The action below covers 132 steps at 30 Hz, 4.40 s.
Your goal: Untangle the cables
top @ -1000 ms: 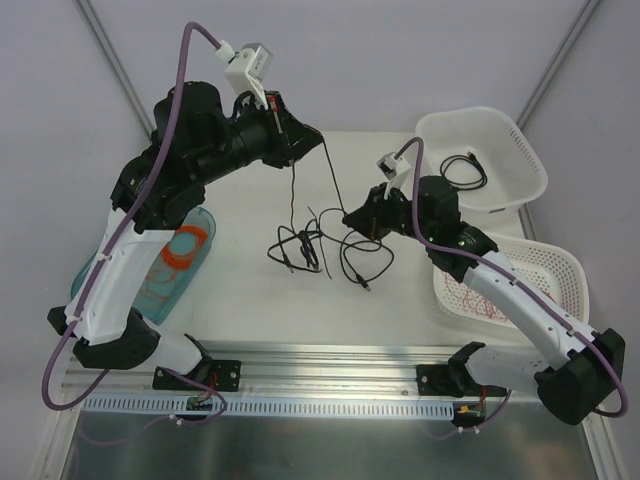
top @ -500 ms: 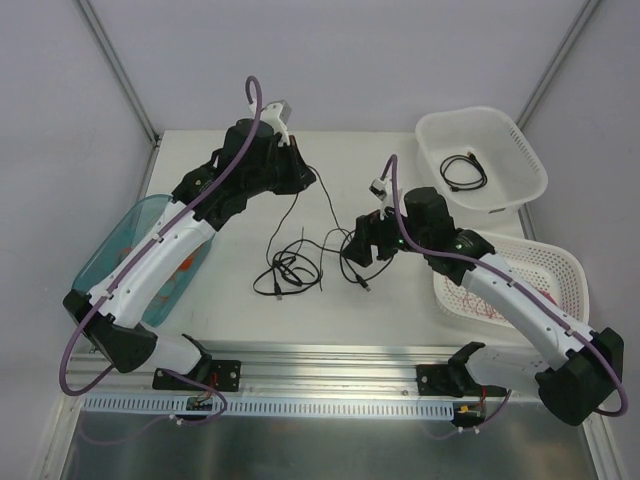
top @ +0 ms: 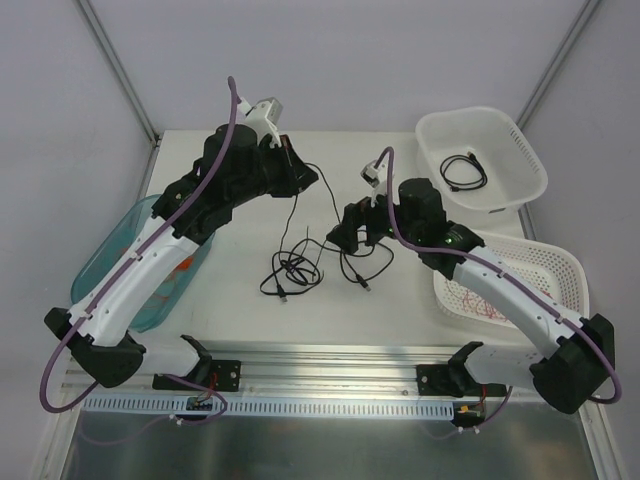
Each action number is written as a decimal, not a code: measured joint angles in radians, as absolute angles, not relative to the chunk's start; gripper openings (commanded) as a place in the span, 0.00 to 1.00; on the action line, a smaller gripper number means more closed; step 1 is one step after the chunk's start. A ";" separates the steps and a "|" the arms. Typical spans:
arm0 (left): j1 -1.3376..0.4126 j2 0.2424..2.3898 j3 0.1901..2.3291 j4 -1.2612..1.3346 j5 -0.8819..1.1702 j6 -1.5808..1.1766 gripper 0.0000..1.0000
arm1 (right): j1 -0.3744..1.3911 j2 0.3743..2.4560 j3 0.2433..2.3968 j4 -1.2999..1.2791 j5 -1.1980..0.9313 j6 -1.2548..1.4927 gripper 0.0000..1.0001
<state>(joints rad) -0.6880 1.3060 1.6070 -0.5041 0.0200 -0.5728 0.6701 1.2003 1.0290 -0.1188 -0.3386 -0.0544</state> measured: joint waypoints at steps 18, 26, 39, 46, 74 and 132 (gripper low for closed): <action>-0.689 1.295 1.605 -0.486 0.029 -0.592 0.00 | 0.767 1.346 1.076 0.183 -0.539 0.044 0.97; -0.718 1.293 1.590 -0.457 -0.041 -0.675 0.00 | 0.844 1.398 1.090 0.277 -0.511 0.077 0.98; -0.734 1.262 1.511 -0.406 -0.149 -0.785 0.00 | 0.884 1.449 1.090 0.348 -0.377 0.095 0.05; -0.734 1.211 1.454 -0.379 -0.215 -0.789 0.30 | 0.885 1.449 1.082 0.339 -0.342 0.099 0.01; -0.666 0.905 0.738 -0.160 -0.038 -0.485 0.79 | 0.646 1.329 1.435 -0.234 -0.274 0.117 0.01; -0.364 1.074 0.900 -0.236 -0.116 -0.212 0.99 | -0.154 2.004 1.884 -0.370 -0.085 0.022 0.75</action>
<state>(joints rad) -0.3641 1.0744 0.8997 -0.2356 -0.1162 -0.2123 -0.1535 2.0041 1.8839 -0.3698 -0.0853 0.0219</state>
